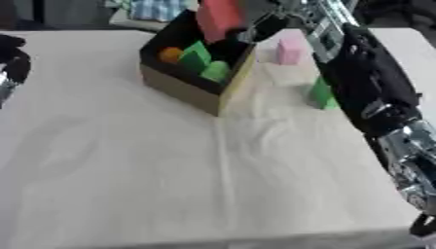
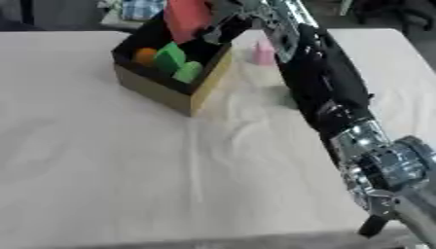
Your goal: Pick up objects on the table and place them in the box.
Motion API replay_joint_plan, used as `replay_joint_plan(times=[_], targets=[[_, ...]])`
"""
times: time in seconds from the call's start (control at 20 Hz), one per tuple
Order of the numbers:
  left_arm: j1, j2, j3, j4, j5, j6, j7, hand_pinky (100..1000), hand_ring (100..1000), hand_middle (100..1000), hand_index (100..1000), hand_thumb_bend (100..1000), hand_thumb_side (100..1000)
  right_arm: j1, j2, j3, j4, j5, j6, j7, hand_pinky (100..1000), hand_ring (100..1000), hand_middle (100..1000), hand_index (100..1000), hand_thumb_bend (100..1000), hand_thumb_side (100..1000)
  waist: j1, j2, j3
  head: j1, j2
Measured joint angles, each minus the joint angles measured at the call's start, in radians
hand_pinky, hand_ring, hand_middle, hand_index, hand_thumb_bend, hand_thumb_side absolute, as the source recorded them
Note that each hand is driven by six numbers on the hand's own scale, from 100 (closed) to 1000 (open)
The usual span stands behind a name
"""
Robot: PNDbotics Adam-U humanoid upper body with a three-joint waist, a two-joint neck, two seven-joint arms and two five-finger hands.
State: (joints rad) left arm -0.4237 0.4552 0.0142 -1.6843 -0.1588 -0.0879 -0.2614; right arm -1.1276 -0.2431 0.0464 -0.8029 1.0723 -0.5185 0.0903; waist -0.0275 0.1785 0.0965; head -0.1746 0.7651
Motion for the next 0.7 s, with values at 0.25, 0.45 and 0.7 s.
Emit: replay_joint_plan(times=[0.25, 0.45, 0.7], targets=[[-0.001, -0.001, -0.004, -0.001, 0.0, 0.0, -0.002, 827, 669, 598, 785, 378, 668, 0.001, 0.031, 0.002, 0.016, 0.118, 0.023, -0.047, 781, 840, 882, 1000, 589, 357, 0.0, 0.0, 0.002, -0.008, 0.0], [-0.001, -0.002, -0.004, -0.001, 0.0, 0.0, -0.002, 827, 668, 597, 785, 379, 668, 0.001, 0.035, 0.003, 0.013, 0.186, 0.06, -0.103, 771, 831, 879, 1000, 615, 382, 0.0, 0.0, -0.002, -0.008, 0.0], [0.0, -0.004, -0.003, -0.001, 0.0, 0.0, -0.002, 827, 668, 597, 785, 379, 670, 0.0, 0.017, -0.001, 0.004, 0.167, 0.074, -0.135, 772, 834, 891, 1000, 569, 388, 0.0, 0.0, -0.022, 0.0, 0.0]])
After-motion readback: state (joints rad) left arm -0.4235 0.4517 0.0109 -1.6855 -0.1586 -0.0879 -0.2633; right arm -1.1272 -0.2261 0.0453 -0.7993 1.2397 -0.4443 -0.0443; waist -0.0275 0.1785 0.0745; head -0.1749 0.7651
